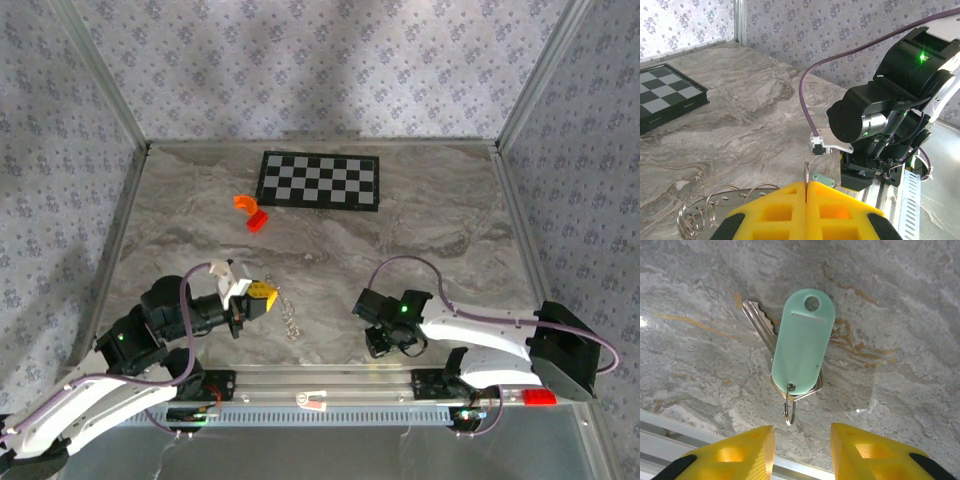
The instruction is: Put the keys on the keyring
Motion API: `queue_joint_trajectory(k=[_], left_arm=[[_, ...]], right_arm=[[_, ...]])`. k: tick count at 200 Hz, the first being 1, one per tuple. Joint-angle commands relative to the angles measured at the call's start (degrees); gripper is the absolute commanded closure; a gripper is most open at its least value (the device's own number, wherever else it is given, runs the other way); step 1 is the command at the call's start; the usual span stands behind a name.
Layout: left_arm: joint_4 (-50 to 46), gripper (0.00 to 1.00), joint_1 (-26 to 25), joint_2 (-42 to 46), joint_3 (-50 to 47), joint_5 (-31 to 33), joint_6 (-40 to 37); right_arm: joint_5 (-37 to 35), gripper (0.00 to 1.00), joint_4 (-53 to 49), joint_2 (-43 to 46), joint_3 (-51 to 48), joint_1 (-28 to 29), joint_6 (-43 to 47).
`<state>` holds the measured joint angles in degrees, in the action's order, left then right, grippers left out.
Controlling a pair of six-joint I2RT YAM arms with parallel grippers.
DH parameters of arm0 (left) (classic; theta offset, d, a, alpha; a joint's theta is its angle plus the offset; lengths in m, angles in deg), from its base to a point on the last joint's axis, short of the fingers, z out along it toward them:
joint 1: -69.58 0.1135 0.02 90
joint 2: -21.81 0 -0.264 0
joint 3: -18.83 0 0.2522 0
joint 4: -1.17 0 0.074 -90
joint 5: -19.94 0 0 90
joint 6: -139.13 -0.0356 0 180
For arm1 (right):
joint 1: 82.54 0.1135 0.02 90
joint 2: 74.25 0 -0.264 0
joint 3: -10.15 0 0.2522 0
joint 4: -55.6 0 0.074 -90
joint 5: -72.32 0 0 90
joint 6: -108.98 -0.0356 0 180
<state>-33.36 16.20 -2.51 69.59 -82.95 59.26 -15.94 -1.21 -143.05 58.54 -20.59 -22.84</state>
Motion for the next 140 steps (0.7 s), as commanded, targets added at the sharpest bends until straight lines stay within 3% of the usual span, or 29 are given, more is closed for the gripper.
queue_joint_trajectory(k=[1, 53, 140], left_arm=[[2.91, 1.0, -0.23, 0.07, 0.88, -1.35, -0.38], [2.76, 1.0, -0.27, 0.06, 0.89, -1.34, -0.33], [2.97, 1.0, -0.23, -1.03, 0.92, -1.18, -0.56]], right_arm=[[-2.65, 0.66, 0.99, -0.45, -0.21, 0.45, -0.37], [-2.95, 0.73, 2.99, -2.39, 0.02, 0.36, 0.41], [-2.12, 0.95, -1.31, -4.09, 2.46, 0.53, 1.36]])
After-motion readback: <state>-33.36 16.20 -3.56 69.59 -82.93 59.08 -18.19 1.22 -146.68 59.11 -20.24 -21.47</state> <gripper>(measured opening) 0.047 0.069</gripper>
